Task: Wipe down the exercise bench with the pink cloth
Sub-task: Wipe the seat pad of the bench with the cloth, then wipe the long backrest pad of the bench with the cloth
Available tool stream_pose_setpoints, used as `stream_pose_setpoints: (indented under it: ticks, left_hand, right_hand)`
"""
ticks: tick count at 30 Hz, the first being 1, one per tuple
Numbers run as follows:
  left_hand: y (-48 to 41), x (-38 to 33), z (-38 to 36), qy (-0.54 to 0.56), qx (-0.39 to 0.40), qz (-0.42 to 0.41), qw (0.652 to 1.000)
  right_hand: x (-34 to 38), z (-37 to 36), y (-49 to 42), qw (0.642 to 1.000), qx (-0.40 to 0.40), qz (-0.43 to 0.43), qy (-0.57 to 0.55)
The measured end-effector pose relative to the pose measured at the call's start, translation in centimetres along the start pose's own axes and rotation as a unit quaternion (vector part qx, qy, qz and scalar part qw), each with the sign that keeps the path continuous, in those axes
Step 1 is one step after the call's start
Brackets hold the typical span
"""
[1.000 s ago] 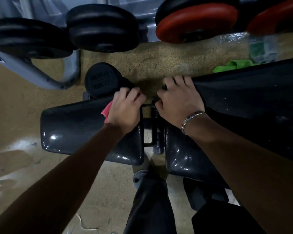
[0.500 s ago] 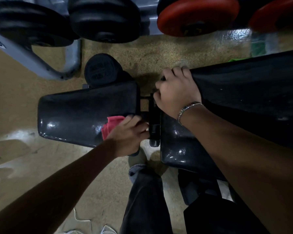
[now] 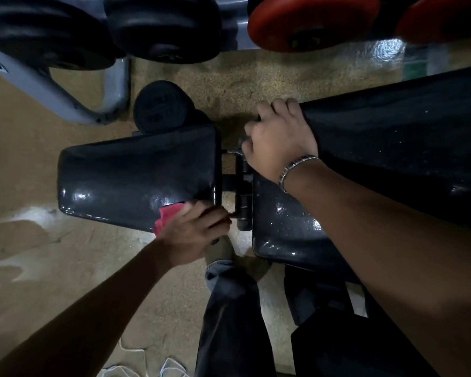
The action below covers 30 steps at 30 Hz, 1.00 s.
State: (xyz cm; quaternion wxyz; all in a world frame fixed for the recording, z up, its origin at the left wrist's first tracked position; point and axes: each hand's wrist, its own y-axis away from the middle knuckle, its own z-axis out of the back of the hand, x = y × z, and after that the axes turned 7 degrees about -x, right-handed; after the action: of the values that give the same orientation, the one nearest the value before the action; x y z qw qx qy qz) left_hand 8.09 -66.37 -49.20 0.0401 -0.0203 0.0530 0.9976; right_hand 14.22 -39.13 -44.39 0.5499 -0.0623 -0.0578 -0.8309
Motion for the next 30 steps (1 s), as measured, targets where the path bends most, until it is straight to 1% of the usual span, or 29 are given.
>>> stream_pose_setpoints:
  ticks: [1, 3, 5, 6, 7, 8, 9, 10, 11, 13, 14, 16, 17, 18, 19, 21, 23, 25, 26, 27, 29, 30]
  left_hand:
    - [-0.1, 0.5, 0.1, 0.000, -0.011, 0.041, 0.999]
    - [-0.6, 0.8, 0.4, 0.010, -0.065, 0.163, 0.984]
    - [-1.6, 0.4, 0.7, 0.012, -0.123, 0.305, 0.944]
    - [-2.2, -0.1, 0.8, 0.013, -0.144, 0.373, 0.916]
    - [-2.7, -0.5, 0.5, 0.016, -0.160, 0.429, 0.889]
    - [-2.9, -1.0, 0.2, 0.016, -0.166, 0.462, 0.871]
    - [-2.8, -1.4, -0.1, 0.014, -0.163, 0.467, 0.869]
    - [-2.5, -1.7, -0.2, 0.007, -0.156, 0.444, 0.882]
    - [-1.8, -1.8, -0.4, -0.004, -0.149, 0.402, 0.903]
    - [-0.7, -1.8, 0.2, -0.005, -0.143, 0.334, 0.932]
    - [-0.4, -1.7, 0.4, 0.007, -0.138, 0.320, 0.937]
    - [-0.8, -2.1, 1.2, 0.060, -0.144, 0.335, 0.929]
    - [-1.4, -2.7, 1.7, 0.102, -0.159, 0.357, 0.915]
    - [-2.4, -3.7, 2.4, 0.155, -0.187, 0.380, 0.892]
    - [-3.9, -4.9, 3.3, 0.215, -0.222, 0.404, 0.861]
    - [-7.4, -7.0, 4.8, 0.322, -0.289, 0.447, 0.783]
    - [-10.7, -8.4, 5.1, 0.395, -0.315, 0.492, 0.709]
    - [-13.3, -8.5, 4.5, 0.446, -0.353, 0.528, 0.631]
    - [-14.3, -8.2, 4.2, 0.451, -0.371, 0.545, 0.602]
    - [-15.2, -7.5, 3.8, 0.443, -0.382, 0.558, 0.589]
    - [-16.9, -5.6, 3.5, 0.428, -0.383, 0.568, 0.589]
    - [-17.8, -4.4, 3.6, 0.435, -0.384, 0.571, 0.581]
  right_hand:
    - [0.0, 0.1, -0.1, 1.000, 0.000, -0.001, -0.013]
    - [-0.2, 0.1, 0.0, 0.998, -0.011, 0.000, -0.063]
    - [-0.5, 0.5, 0.0, 0.983, -0.048, -0.022, -0.176]
    - [-0.7, 1.0, 0.0, 0.966, -0.068, -0.049, -0.243]
    - [-1.1, 1.6, -0.1, 0.947, -0.082, -0.078, -0.301]
    - [-1.5, 2.4, -0.2, 0.931, -0.094, -0.103, -0.338]
    - [-2.1, 3.5, -0.2, 0.919, -0.110, -0.117, -0.359]
    - [-2.9, 4.7, 0.0, 0.915, -0.129, -0.120, -0.363]
    - [-3.8, 5.8, 0.6, 0.916, -0.148, -0.114, -0.354]
    - [-6.0, 8.1, 2.3, 0.941, -0.167, -0.078, -0.285]
    - [-7.1, 8.7, 3.4, 0.959, -0.159, -0.066, -0.226]
    - [-8.8, 9.8, 5.6, 0.986, -0.123, -0.054, -0.103]
    - [-9.3, 9.9, 6.6, 0.991, -0.107, -0.049, -0.066]
    - [-9.7, 9.9, 7.3, 0.994, -0.093, -0.039, -0.042]
    - [-10.0, 9.8, 8.0, 0.996, -0.081, -0.026, -0.028]
    - [-10.6, 9.2, 9.0, 0.997, -0.068, 0.000, -0.020]
    - [-11.0, 9.0, 9.5, 0.998, -0.064, 0.014, -0.025]
    - [-10.9, 8.9, 9.5, 0.997, -0.070, 0.013, -0.029]
    - [-10.8, 8.8, 9.5, 0.997, -0.072, 0.013, -0.025]
    - [-10.6, 8.7, 9.5, 0.997, -0.074, 0.013, -0.018]
    - [-10.3, 8.5, 9.5, 0.997, -0.076, 0.011, -0.003]
    - [-10.3, 8.4, 9.5, 0.997, -0.076, 0.011, 0.005]
